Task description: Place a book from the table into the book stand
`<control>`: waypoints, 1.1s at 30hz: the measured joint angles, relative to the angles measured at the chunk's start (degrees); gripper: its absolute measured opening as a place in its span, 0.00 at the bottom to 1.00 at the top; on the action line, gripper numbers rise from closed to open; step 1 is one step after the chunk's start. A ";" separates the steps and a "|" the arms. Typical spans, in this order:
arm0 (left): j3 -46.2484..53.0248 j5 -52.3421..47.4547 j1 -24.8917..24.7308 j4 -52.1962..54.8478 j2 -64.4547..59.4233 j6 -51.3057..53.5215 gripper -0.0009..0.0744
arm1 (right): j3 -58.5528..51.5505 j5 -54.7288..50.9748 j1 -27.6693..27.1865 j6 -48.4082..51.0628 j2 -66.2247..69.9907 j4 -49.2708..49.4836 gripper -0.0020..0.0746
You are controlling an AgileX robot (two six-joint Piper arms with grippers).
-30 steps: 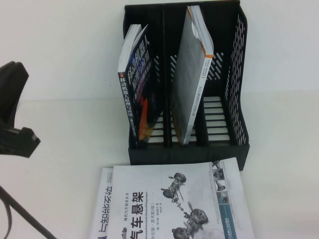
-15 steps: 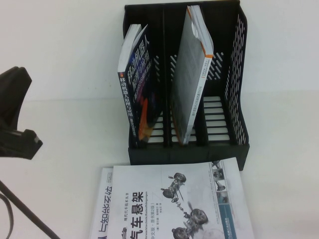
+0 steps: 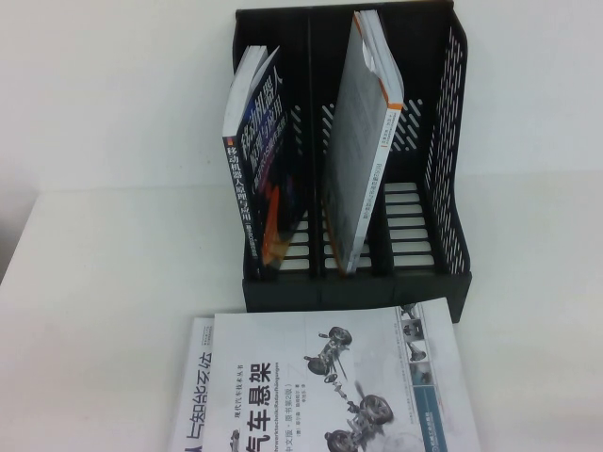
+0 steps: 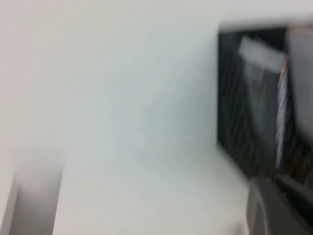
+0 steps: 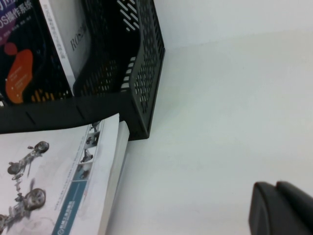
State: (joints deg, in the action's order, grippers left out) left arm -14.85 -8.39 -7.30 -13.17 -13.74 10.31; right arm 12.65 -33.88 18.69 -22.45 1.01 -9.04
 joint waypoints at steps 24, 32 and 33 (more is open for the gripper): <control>15.87 -10.37 5.96 1.57 14.34 -5.78 0.01 | 0.00 0.00 0.00 -0.05 0.00 0.11 0.02; 15.85 -10.37 5.96 1.93 14.34 -6.88 0.01 | 0.00 0.00 0.00 -0.05 0.00 0.11 0.02; 15.85 -10.37 5.96 2.06 14.34 -7.09 0.01 | 0.00 0.00 0.00 -0.05 0.00 0.11 0.02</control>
State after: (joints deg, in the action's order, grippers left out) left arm 1.00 -18.76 -1.34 -11.11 0.60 3.22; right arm 12.65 -33.88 18.69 -22.50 1.01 -8.93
